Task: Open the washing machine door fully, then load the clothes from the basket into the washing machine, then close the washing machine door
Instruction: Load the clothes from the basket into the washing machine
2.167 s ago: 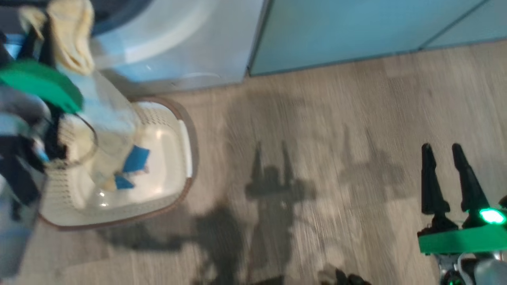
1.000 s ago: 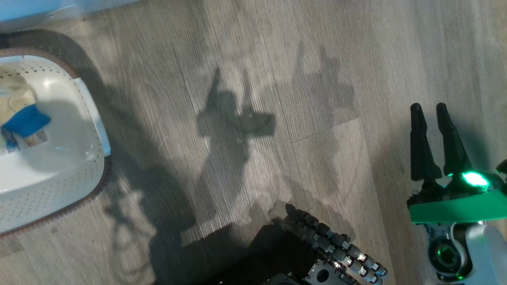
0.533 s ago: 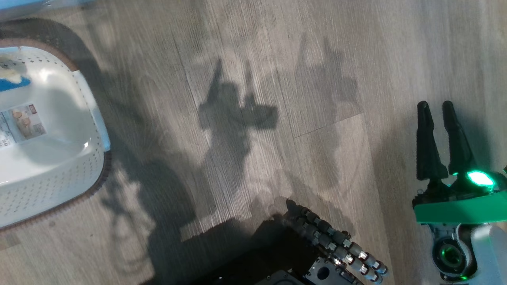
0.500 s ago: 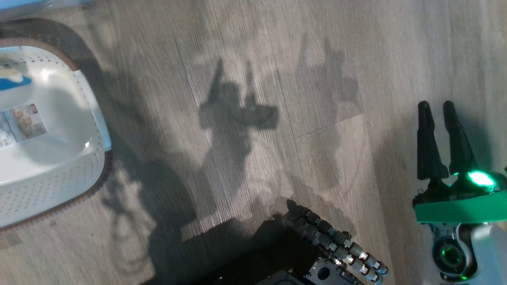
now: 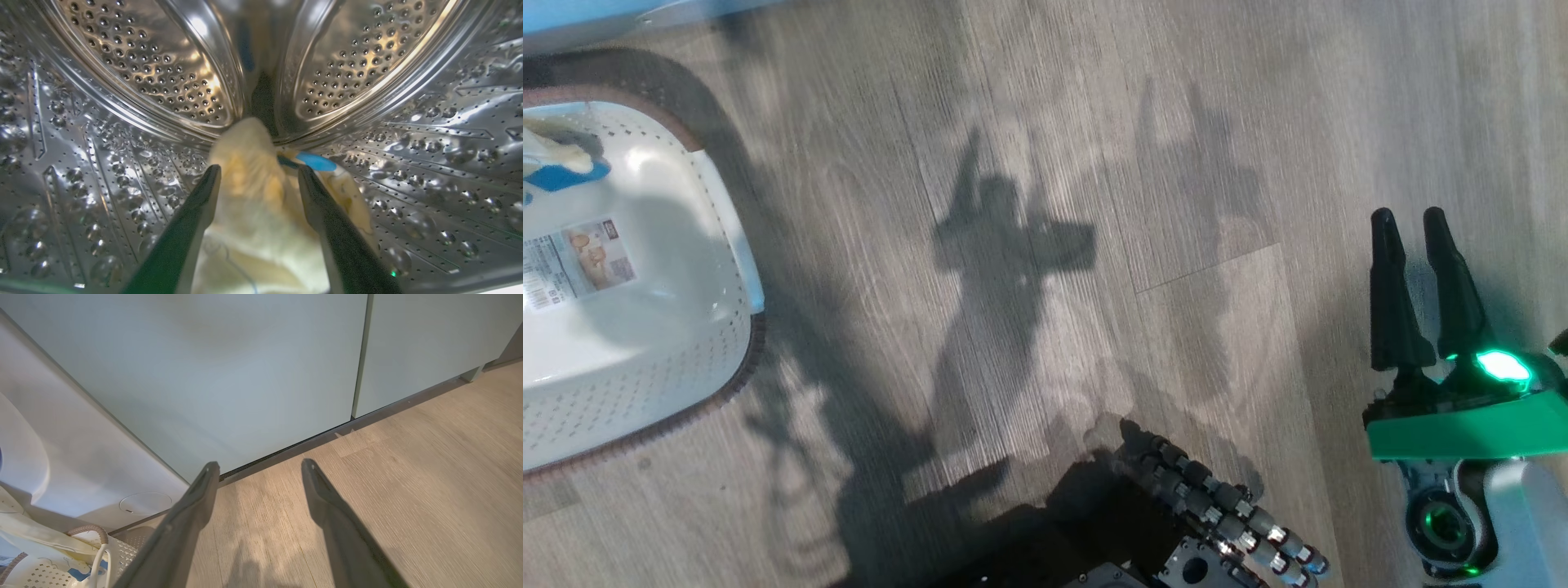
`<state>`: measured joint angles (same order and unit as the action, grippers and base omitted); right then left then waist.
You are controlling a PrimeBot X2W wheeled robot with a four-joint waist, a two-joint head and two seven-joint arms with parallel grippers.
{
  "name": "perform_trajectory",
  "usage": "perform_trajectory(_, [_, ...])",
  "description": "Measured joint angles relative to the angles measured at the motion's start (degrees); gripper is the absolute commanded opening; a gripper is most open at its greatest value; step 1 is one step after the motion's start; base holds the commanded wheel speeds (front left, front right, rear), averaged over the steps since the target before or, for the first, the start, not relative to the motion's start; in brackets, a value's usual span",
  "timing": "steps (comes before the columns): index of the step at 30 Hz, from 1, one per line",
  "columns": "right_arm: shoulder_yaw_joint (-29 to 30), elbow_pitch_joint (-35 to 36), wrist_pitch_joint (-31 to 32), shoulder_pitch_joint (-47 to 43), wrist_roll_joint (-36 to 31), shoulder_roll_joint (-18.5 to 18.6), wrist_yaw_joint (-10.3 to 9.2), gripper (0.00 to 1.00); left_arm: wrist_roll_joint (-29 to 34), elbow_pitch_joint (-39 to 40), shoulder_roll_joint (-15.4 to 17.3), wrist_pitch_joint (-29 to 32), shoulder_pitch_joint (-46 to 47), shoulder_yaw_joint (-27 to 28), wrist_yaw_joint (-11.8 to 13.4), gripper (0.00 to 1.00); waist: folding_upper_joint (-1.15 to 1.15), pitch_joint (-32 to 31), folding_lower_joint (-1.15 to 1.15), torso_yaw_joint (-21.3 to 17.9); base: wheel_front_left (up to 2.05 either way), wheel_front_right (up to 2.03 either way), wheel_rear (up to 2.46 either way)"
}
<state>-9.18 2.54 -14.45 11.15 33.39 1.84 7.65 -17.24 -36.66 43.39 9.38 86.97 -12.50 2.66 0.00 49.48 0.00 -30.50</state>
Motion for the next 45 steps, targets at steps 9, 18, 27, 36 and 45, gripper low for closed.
perform_trajectory(9, [0.8, -0.3, 0.0, 1.5, -3.3, 0.0, 0.00, 1.00, -2.6, 10.0, -0.6, 1.2, -10.8, 1.8, 4.6, 1.00, 0.00, -1.7, 0.00, 0.9, 0.00, 0.00, 0.00])
perform_trajectory(18, [3.7, -0.3, 0.0, 1.5, -6.6, 0.0, 0.00, 1.00, -5.3, 23.1, -2.5, -1.6, -26.7, 4.7, 9.5, 1.00, 0.00, -4.5, -0.01, 4.5, 0.00, 0.00, 0.00])
perform_trajectory(27, [5.2, 0.2, 0.0, 1.1, -11.0, 0.0, 0.00, 1.00, -7.0, 39.0, -6.2, -9.1, -46.8, 7.8, 15.4, 1.00, 0.00, -8.0, 0.00, 9.7, 0.00, 0.00, 0.00])
perform_trajectory(36, [5.8, 0.1, 0.0, 0.2, -17.1, 0.0, 0.00, 1.00, -5.4, 51.1, -14.2, -18.2, -68.5, 5.2, 21.1, 1.00, 0.00, -12.7, -0.01, 16.3, 0.00, 0.00, 0.00])
perform_trajectory(45, [6.5, -1.4, 0.0, -2.9, -21.4, 0.1, 0.00, 1.00, -5.0, 50.2, -21.1, -22.1, -76.8, -1.0, 21.2, 1.00, 0.00, -18.0, -0.01, 22.3, 0.00, 0.00, 0.00])
